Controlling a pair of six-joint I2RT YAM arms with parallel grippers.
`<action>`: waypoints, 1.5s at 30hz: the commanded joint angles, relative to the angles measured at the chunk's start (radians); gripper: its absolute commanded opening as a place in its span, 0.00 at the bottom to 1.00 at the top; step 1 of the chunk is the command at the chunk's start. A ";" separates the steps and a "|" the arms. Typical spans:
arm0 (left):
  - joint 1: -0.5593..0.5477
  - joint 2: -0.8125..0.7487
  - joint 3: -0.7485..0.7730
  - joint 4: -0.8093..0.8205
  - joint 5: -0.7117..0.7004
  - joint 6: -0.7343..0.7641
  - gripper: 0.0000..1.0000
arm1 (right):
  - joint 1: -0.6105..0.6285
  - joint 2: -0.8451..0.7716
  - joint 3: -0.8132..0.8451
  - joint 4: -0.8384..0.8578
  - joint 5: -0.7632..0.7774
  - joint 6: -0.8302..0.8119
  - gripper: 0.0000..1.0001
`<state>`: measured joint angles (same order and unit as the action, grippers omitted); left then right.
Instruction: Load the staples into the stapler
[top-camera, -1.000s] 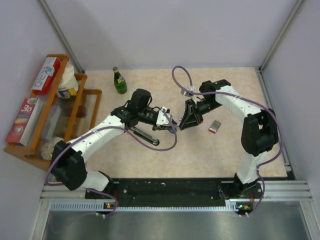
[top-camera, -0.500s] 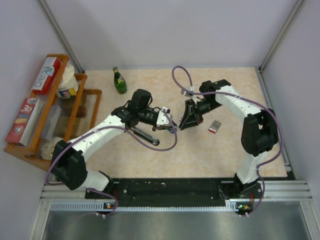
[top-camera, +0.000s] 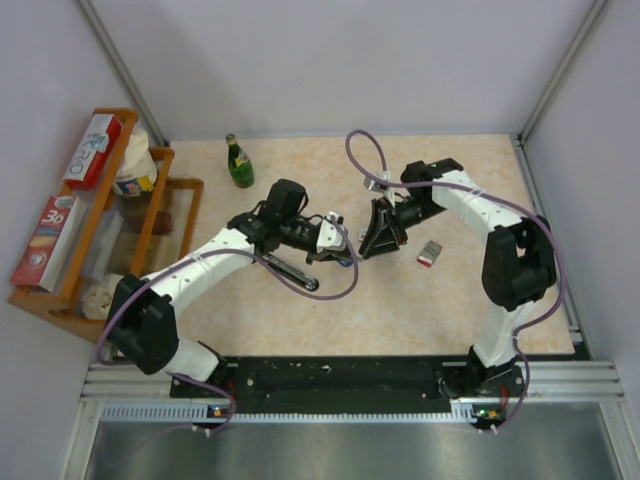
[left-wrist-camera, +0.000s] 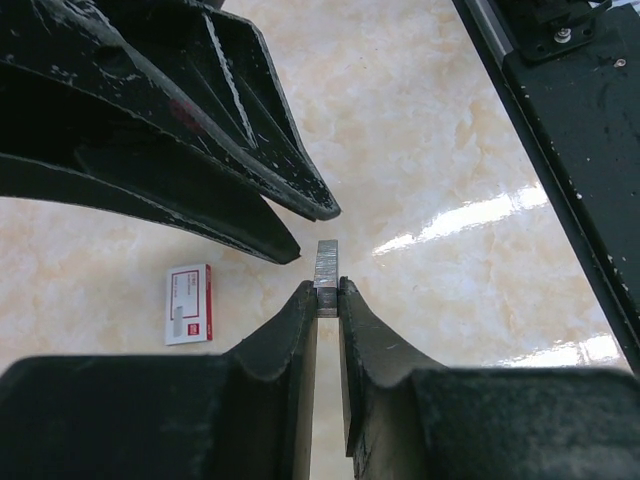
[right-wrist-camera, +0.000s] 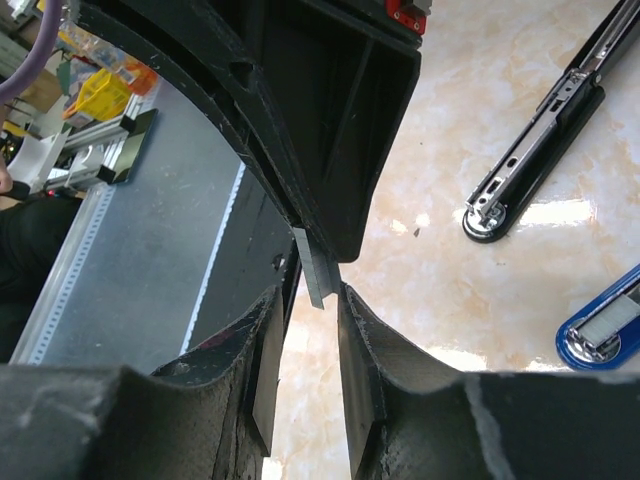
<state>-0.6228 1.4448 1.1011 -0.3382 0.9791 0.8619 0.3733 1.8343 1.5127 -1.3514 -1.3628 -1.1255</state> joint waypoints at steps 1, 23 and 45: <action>-0.003 0.017 0.042 0.018 0.018 -0.049 0.16 | -0.022 0.016 0.035 -0.270 -0.016 -0.034 0.29; 0.041 0.124 0.057 0.300 0.021 -0.550 0.21 | -0.111 -0.326 -0.115 0.307 0.531 0.451 0.36; 0.446 -0.101 0.046 0.122 0.103 -0.600 0.92 | 0.176 -0.400 -0.453 0.633 0.803 0.202 0.46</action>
<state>-0.2386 1.4448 1.1259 -0.0811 1.0584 0.2161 0.4641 1.4181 1.0843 -0.7883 -0.6582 -0.8242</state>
